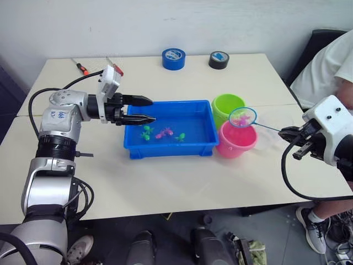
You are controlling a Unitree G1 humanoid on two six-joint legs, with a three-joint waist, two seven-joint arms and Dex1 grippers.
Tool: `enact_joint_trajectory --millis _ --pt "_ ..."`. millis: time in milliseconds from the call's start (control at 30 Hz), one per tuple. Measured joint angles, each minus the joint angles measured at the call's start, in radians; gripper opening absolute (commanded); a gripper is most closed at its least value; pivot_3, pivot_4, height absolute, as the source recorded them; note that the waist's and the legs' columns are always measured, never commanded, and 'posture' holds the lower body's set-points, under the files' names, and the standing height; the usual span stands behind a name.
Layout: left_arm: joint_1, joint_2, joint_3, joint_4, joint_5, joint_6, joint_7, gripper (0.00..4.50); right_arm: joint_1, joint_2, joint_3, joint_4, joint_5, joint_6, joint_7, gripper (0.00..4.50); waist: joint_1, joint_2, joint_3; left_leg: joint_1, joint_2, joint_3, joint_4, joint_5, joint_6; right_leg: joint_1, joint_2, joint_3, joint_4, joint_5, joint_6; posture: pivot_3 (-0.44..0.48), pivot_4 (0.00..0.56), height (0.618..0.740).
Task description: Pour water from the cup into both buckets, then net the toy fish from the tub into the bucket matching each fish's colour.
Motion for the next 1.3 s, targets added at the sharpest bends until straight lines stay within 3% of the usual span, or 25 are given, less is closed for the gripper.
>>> enact_joint_trajectory --millis 433,767,1100,1300 --pt "-0.032 -0.034 0.0 0.111 0.044 -0.068 -0.033 3.46 0.292 -0.142 0.116 -0.019 -0.315 -0.426 -0.118 0.0 0.0 0.0 0.0 -0.001 -0.001 0.0 0.001 0.0 0.0 0.0 0.0 0.001 -0.002 0.001 0.002 0.0 0.15 0.734" --pt "-0.055 -0.041 0.002 0.138 0.058 -0.081 -0.039 3.46 0.38 -0.184 0.108 0.036 -0.597 -0.8 -0.145 0.0 0.002 0.0 0.0 -0.001 -0.001 0.0 0.001 0.0 0.0 0.0 0.0 0.001 -0.002 0.001 0.003 0.0 0.15 0.734" --pt "-0.045 -0.038 0.011 0.14 0.06 -0.084 -0.044 3.46 0.53 -0.073 0.043 0.047 -0.79 -1.03 -0.174 0.0 0.002 0.0 0.0 0.0 -0.001 0.0 0.002 0.0 0.0 0.002 0.001 0.001 -0.001 0.002 0.003 0.0 0.15 0.734" --pt "-0.041 -0.037 0.012 0.139 0.06 -0.084 -0.044 3.46 0.548 -0.019 0.027 0.06 -0.904 -1.14 -0.218 0.0 0.002 0.0 0.0 0.0 -0.001 0.0 0.004 0.0 0.0 0.002 0.001 0.001 0.0 0.002 0.003 0.0 0.15 0.734"
